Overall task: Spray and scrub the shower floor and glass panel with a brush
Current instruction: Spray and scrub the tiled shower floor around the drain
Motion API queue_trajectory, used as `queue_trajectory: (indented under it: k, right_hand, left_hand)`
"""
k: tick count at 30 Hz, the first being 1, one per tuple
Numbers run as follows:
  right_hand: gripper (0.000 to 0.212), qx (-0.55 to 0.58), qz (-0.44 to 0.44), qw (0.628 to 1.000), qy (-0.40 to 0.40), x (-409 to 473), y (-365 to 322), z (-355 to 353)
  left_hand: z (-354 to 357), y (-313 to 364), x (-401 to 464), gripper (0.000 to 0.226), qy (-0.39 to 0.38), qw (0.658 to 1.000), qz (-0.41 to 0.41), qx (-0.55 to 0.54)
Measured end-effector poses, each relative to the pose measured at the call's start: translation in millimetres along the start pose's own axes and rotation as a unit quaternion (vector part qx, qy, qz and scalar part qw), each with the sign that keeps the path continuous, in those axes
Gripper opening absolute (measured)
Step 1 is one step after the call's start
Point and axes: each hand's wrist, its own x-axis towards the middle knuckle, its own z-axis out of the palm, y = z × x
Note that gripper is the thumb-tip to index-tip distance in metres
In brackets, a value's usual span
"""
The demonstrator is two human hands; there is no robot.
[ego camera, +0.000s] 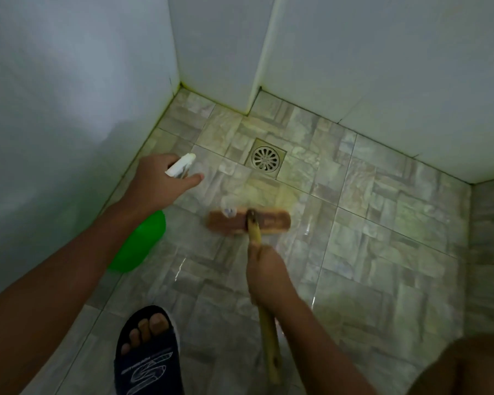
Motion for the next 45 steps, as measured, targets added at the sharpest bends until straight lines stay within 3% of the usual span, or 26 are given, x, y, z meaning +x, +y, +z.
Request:
queue_trajectory:
  k: [5, 12, 16, 21, 27, 36, 40, 45]
  right_hand:
    - [0.035, 0.008, 0.087, 0.996, 0.009, -21.0, 28.9, -12.8]
    - [0.035, 0.005, 0.019, 1.000, -0.017, 87.6, -58.6, -76.7]
    - [0.016, -0.073, 0.024, 0.994, -0.073, 55.1, -27.2, -71.0]
    - [0.039, -0.002, 0.092, 0.995, -0.043, 43.9, -3.8, -73.3]
    - [0.040, 0.048, 0.054, 0.997, -0.004, 89.3, -56.3, -101.2]
    - [0.042, 0.035, 0.046, 0.998, -0.008, 89.7, -36.3, -96.0]
    - [0.044, 0.024, 0.041, 0.999, -0.004, 90.5, -36.2, -96.2]
    - [0.046, 0.045, 0.048, 0.998, 0.003, 91.7, -34.4, -95.7]
  left_hand:
    - [11.0, 6.1, 12.6, 0.055, -0.020, 1.000, 0.011, -0.016]
    - [22.8, 20.5, 29.9, 0.053, -0.019, 0.999, 0.050, -0.012]
    - [25.7, 24.5, 37.4, 0.053, -0.017, 0.998, 0.064, -0.014]
    - [31.4, 28.9, 34.9, 0.045, -0.027, 0.997, 0.067, -0.023]
    - [39.9, 33.5, 33.1, 0.046, -0.054, 0.996, 0.059, -0.033]
    - [41.2, 36.1, 56.4, 0.057, -0.043, 0.999, 0.031, 0.012]
    - [39.0, 34.2, 57.4, 0.055, -0.004, 0.999, -0.029, -0.022]
    - [35.4, 38.8, 65.2, 0.053, -0.014, 0.999, -0.008, -0.042]
